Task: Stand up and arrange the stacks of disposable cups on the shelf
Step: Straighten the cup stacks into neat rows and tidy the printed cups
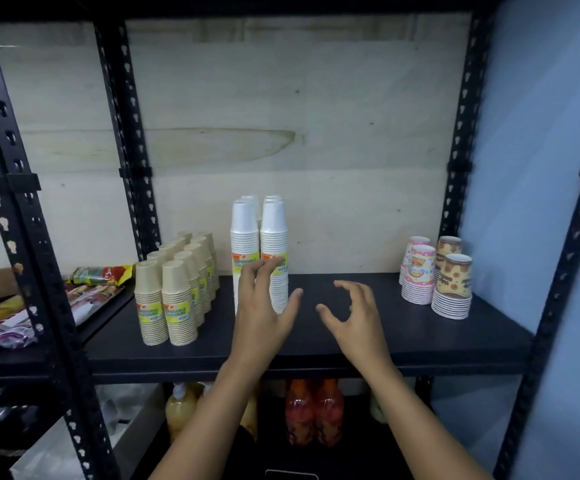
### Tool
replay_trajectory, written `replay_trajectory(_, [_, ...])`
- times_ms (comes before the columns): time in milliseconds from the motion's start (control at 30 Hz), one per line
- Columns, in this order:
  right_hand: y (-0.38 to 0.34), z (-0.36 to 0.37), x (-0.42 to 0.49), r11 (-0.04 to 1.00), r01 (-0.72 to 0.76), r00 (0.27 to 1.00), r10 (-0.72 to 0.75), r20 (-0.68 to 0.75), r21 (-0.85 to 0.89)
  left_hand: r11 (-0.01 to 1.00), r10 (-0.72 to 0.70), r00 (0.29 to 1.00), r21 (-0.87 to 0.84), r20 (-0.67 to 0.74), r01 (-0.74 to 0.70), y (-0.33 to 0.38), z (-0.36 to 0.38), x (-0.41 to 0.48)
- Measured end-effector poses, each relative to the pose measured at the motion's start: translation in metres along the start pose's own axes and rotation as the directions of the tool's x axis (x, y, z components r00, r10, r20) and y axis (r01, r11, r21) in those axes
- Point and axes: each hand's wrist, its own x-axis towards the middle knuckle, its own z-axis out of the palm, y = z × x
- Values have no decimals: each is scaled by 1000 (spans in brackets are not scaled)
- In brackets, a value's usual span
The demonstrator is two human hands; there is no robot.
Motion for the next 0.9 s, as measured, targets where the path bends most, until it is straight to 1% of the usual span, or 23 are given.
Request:
replay_trajectory(100, [4, -31, 5, 999, -12, 999, 10, -38, -53, 996, 42, 997, -78, 61, -37, 21, 21, 9])
replay_trajectory(167, [10, -53, 8, 997, -31, 997, 25, -73, -77, 993, 53, 991, -111, 126, -39, 31, 37, 13])
replay_trajectory(367, [21, -112, 26, 984, -86, 989, 65, -133, -158, 991, 71, 943, -129, 326, -31, 33, 91, 38])
replay_trajectory(467, [28, -138, 36, 976, -113, 979, 76, -191, -187, 990, 72, 925, -139, 373, -21, 30, 115, 51])
replay_trajectory(600, [50, -167, 41, 960, -170, 966, 117, -229, -225, 982, 70, 901, -187, 427, 13, 31, 151, 64])
replay_trajectory(767, [78, -195, 55, 946, -194, 964, 133, -231, -261, 982, 39, 864, -181, 501, 61, 31, 203, 88])
replay_trajectory(900, [99, -206, 72, 924, -239, 959, 176, -223, -298, 980, 45, 831, -185, 555, 71, 30, 242, 100])
